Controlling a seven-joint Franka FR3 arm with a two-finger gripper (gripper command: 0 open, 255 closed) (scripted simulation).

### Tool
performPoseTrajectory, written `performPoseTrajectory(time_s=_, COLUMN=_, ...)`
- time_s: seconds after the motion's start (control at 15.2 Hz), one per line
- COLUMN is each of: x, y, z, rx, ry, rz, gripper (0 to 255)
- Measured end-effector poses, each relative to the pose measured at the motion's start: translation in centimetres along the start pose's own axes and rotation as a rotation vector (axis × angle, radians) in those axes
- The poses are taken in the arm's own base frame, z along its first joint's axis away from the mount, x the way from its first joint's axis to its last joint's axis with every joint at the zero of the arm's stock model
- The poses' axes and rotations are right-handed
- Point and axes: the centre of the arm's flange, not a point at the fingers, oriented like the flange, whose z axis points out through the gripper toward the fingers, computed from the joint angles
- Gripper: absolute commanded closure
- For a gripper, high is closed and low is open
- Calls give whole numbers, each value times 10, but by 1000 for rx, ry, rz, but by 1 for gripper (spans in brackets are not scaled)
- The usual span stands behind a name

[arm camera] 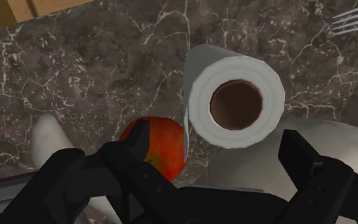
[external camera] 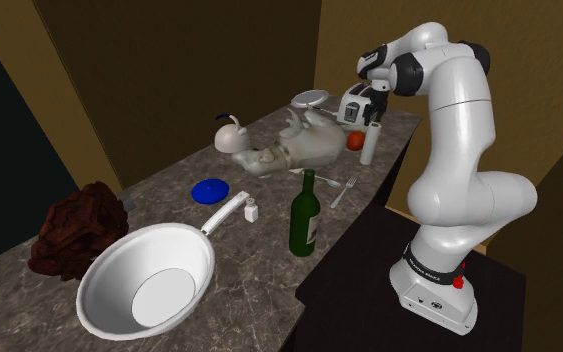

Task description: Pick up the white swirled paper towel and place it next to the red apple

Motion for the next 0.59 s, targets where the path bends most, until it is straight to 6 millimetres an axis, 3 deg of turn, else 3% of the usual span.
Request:
performPoseTrajectory(time_s=0.2, x=-1, y=0, z=-30, rx=-1, ry=1, rz=0, gripper=0)
performPoseTrajectory(time_s=0.59, x=-2, y=1, z=-35, rx=0, ry=0, rz=0, gripper=0)
